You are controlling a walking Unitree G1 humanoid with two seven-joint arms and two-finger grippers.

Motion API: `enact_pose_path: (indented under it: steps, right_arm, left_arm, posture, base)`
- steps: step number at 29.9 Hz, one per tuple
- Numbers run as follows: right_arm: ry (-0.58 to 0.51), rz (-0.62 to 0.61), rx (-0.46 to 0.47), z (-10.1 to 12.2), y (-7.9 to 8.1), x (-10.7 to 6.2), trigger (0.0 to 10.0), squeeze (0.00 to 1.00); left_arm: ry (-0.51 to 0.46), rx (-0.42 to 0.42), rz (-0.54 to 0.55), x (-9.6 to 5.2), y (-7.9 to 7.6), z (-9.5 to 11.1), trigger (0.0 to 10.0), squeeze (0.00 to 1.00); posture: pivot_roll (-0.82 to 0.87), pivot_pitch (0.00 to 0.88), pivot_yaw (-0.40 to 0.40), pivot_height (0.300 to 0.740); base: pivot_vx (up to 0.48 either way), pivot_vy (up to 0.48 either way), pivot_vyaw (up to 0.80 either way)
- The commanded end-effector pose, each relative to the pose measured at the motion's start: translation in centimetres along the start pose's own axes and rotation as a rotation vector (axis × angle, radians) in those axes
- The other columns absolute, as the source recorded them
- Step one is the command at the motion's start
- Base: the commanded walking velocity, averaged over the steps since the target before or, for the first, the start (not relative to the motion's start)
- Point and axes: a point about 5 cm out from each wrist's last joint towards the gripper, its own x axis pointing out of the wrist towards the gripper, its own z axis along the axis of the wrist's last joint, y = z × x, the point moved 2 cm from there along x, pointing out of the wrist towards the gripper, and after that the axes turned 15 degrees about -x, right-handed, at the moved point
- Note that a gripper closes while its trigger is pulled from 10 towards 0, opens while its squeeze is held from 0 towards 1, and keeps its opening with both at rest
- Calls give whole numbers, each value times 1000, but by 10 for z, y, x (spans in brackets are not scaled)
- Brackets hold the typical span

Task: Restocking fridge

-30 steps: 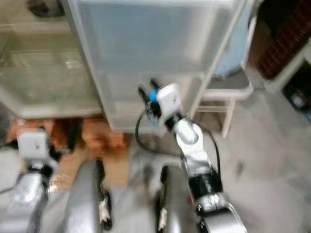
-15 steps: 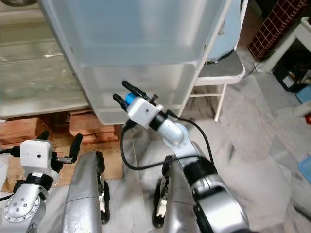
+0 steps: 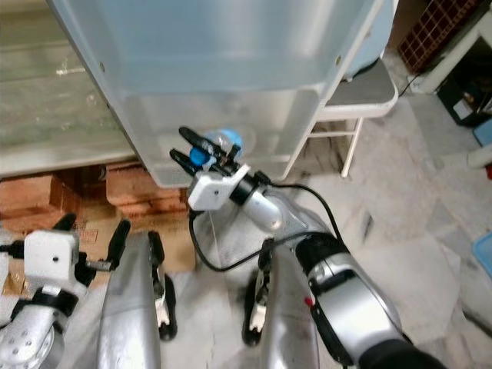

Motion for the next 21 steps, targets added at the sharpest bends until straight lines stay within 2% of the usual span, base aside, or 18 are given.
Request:
enact_pose_path:
  steps: [1,4,8,9,10,13,15,21]
  right_arm:
    - [26,24,-46,-6,6,-5,10000,0]
    - [77,54,-74,-11,18,-10,10000,0]
    - [116,72,-87,-15,25,-14,10000,0]
    - [170,81,-89,-22,29,-17,10000,0]
    - [170,81,-89,-22,29,-17,10000,0]
    - [295,63,-64,-36,28,-22,10000,0]
    - [322,59,-69,-40,27,-24,10000,0]
    - [508,-4,18,-62,15,-30,10000,0]
  left_arm:
    - [20,9,-6,-6,1,1,10000,0]
    - [30,17,-7,-9,2,2,10000,0]
    - [39,21,-9,-12,3,4,10000,0]
    - [48,23,-14,-15,2,4,10000,0]
    - [48,23,-14,-15,2,4,10000,0]
    - [65,27,-18,-18,2,4,10000,0]
    - [69,29,-19,-19,2,4,10000,0]
    - [71,29,-15,-17,3,4,10000,0]
  posture:
    - [261,387,-28,555]
    - [279,399,-13,555]
    - [287,405,-5,555]
    - [300,412,5,555]
    - [300,412,5,555]
    - [304,418,10,555]
    - [303,419,11,555]
    - [306,417,6,555]
  base:
    - [0,0,0]
    - [0,0,0]
    - [0,0,0]
    - [0,0,0]
    - [0,0,0]
    - [0,0,0]
    - [0,0,0]
    - [0,0,0]
